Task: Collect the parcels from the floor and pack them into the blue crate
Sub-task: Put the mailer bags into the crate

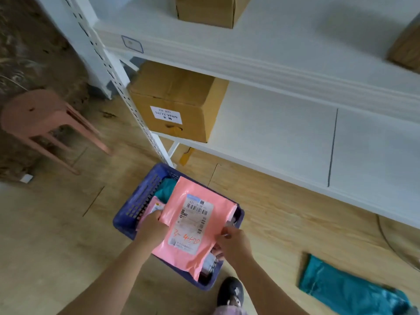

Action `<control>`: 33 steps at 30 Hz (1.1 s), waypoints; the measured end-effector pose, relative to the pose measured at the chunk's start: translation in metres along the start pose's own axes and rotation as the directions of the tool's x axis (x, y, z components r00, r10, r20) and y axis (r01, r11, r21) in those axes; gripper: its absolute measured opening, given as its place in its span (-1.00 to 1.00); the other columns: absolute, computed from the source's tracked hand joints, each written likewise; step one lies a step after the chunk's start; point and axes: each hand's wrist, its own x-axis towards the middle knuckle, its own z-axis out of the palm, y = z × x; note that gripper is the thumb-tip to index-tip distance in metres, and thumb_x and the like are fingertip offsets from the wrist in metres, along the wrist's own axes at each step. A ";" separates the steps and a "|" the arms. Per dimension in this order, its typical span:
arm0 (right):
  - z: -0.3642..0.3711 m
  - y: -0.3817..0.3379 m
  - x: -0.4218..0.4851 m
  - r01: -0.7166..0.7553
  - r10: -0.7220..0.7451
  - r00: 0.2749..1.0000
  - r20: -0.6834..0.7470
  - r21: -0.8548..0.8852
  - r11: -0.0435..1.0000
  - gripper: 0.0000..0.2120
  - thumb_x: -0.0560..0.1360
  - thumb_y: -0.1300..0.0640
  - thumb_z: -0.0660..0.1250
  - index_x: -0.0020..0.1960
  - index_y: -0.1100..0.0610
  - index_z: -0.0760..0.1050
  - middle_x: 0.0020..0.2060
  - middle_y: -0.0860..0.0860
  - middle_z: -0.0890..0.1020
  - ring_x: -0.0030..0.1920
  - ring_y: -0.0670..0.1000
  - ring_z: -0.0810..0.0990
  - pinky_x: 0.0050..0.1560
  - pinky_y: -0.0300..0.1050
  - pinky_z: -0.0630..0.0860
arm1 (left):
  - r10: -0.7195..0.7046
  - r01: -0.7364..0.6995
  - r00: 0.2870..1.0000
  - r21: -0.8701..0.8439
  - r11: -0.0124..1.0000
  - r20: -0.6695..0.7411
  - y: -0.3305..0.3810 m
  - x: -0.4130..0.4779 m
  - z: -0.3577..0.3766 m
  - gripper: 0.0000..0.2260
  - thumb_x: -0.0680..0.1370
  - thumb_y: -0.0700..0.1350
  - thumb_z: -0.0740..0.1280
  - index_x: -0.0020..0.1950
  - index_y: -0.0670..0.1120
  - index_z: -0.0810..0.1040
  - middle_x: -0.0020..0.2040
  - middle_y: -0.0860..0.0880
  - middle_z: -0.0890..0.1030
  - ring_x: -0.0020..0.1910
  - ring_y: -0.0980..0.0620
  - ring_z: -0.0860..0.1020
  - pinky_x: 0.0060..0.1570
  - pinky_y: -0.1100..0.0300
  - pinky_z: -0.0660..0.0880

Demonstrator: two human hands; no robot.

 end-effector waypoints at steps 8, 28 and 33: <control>0.063 -0.037 0.075 -0.069 0.069 0.998 0.012 -0.019 0.997 -0.77 0.53 0.28 0.17 -0.21 0.07 0.52 -0.30 0.08 0.65 -0.29 0.06 0.65 -0.08 0.05 0.64 | -0.008 0.005 0.997 -0.041 0.999 -0.083 -0.022 0.092 -0.017 -0.83 0.46 -0.43 0.18 -0.03 -0.23 0.29 -0.32 -0.07 0.33 -0.38 -0.04 0.35 -0.43 0.13 0.18; 0.277 0.003 0.254 -0.268 0.279 0.960 -0.032 0.196 0.943 -0.59 0.48 0.34 0.16 0.25 0.00 0.42 -0.29 -0.11 0.61 -0.30 -0.02 0.55 -0.18 -0.06 0.59 | 0.030 -0.091 0.977 0.286 0.954 0.212 -0.177 0.342 0.012 -0.64 0.49 -0.24 0.32 0.23 -0.26 0.30 0.12 -0.22 0.48 -0.01 -0.22 0.53 -0.21 0.09 0.41; 0.306 0.024 0.283 -0.247 0.249 0.968 0.029 -0.052 0.968 -0.49 0.50 0.33 0.15 0.40 0.02 0.32 0.05 0.00 0.66 -0.31 -0.10 0.51 -0.41 -0.30 0.43 | 0.121 -0.206 0.968 0.418 0.884 0.221 -0.202 0.366 0.042 -0.35 0.46 -0.20 0.39 0.45 -0.26 0.14 0.32 -0.24 0.41 0.22 -0.22 0.48 0.10 -0.04 0.50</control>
